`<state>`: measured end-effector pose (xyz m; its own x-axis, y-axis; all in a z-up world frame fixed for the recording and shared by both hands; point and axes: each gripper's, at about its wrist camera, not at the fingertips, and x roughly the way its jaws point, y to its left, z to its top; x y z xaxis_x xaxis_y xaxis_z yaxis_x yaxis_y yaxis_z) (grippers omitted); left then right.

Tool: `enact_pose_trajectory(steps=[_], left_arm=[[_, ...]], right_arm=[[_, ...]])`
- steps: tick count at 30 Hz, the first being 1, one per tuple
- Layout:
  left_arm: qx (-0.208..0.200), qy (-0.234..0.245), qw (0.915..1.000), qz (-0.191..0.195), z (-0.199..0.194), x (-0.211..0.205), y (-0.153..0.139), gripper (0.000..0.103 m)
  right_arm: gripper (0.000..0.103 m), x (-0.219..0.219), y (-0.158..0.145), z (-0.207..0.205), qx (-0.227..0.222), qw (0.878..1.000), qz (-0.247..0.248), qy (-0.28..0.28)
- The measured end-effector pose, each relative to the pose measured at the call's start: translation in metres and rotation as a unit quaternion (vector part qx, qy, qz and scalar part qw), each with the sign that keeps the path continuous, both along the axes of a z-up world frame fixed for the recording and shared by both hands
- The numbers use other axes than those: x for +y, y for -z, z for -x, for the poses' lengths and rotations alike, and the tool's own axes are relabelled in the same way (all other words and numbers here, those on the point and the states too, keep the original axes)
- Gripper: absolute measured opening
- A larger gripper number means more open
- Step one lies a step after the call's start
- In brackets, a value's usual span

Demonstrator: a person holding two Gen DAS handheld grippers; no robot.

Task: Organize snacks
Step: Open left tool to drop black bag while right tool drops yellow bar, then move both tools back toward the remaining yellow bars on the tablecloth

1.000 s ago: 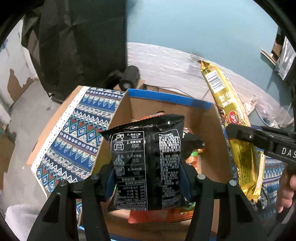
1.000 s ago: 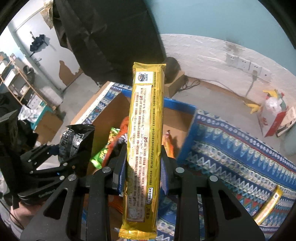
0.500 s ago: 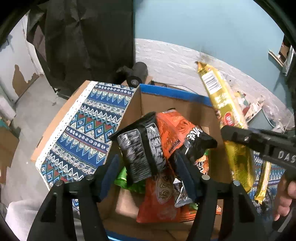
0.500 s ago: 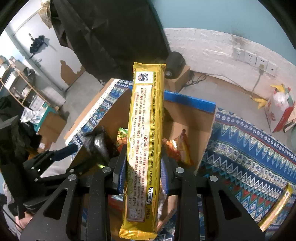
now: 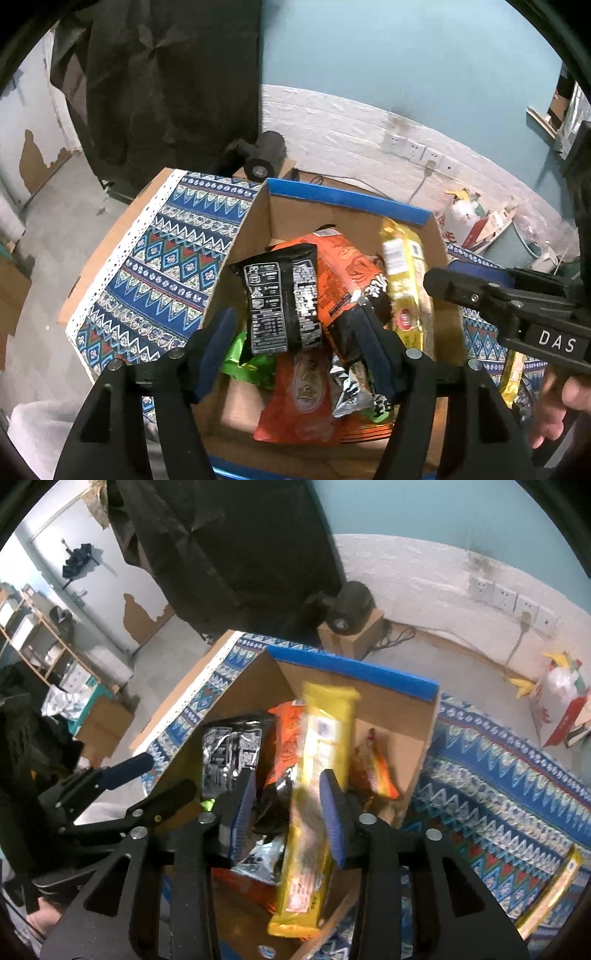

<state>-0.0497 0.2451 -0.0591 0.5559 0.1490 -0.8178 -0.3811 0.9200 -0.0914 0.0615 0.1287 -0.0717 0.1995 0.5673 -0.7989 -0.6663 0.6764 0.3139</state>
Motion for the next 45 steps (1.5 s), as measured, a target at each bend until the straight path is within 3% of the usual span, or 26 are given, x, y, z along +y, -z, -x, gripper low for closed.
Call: enact_pose_trajectory(steps=[8,27,45], left_arm=[[-0.010,0.027,0.9996,0.001,-0.002,-0.020,-0.008,0.069],[-0.018,0.126,0.9919,0.007,-0.021,-0.109,-0.022,0.073],[0.028,0.232,0.9724,0.010,-0.049,-0.221,0.005,0.076]], right_arm=[[0.066,-0.025,-0.009,0.004,-0.029,0.999,0.023,0.017],[0.072,-0.140,-0.016,0.004,-0.046,0.993,0.053,0.093],[0.076,-0.257,-0.001,0.008,-0.025,0.984,0.074,0.163]])
